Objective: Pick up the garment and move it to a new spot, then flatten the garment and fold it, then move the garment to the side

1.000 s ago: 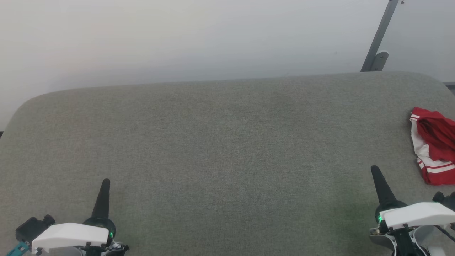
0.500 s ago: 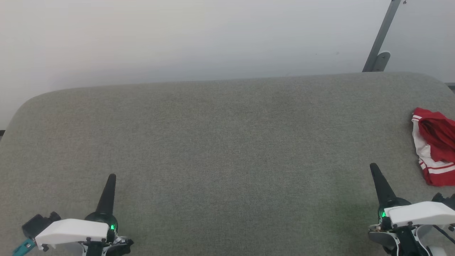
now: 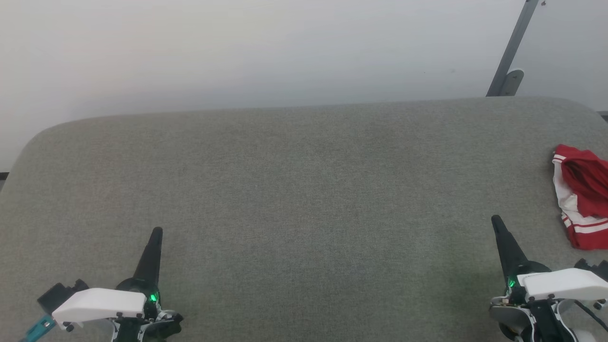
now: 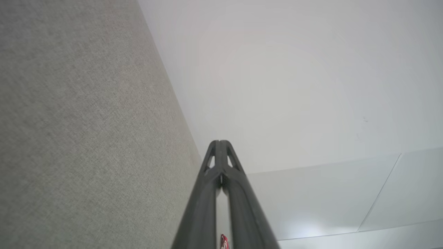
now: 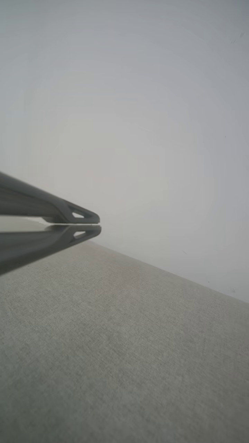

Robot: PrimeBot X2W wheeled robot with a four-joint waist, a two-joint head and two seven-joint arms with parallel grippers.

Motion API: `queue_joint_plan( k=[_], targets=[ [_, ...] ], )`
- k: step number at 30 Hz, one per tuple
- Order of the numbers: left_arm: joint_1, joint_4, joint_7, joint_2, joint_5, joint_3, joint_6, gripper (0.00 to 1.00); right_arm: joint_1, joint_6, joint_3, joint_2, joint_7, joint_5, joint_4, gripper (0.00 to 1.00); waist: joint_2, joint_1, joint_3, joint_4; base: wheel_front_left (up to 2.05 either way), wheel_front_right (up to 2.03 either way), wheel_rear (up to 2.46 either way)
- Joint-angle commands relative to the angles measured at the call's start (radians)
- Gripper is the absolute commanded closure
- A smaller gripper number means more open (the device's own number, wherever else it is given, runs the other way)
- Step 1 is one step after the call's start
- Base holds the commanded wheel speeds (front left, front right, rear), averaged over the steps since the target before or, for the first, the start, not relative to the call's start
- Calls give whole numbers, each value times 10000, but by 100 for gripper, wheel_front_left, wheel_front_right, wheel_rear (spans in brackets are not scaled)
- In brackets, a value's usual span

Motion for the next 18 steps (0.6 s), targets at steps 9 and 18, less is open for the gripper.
queue_joint_plan(
  k=[9,18],
  targets=[
    [-317,5,213,-81,-735,-38,-84,100,-178,-2,-76,101,211,758,-129,100,0,0,5,33,0,0,0],
    [-413,30,378,-176,-1260,-62,-87,100,-185,-3,-126,197,343,1347,-163,100,0,0,9,64,0,0,0]
  ],
)
